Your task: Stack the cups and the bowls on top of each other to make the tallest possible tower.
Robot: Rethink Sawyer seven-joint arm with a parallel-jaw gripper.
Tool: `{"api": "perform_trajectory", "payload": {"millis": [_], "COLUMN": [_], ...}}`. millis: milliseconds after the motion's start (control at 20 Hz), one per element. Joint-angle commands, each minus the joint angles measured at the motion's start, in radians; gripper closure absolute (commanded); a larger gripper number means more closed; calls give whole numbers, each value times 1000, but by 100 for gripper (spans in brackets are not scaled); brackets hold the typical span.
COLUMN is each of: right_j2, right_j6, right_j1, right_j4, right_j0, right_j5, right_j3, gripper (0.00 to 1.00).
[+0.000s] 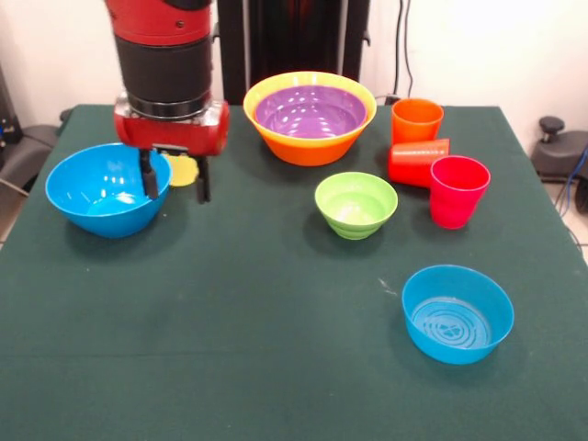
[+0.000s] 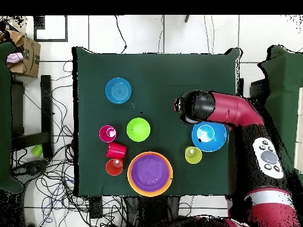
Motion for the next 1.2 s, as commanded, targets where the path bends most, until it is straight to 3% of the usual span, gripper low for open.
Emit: {"api": "perform_trajectory", "payload": {"millis": [50, 300, 550, 800, 1050, 1200], "right_j2": [-42, -69, -88, -79, -112, -177], "right_j6": [81, 70, 47, 5, 114, 271], "right_j1": [-18, 14, -3, -26, -11, 21], "right_j4": [-89, -80, -70, -54, -35, 4], "right_j0": [83, 84, 74, 27, 30, 67], "right_j5": [-71, -94, -89, -100, -194, -289], "right_j3": [75, 62, 75, 147, 218, 234], "gripper": [0, 0, 0, 0, 0, 0]}}
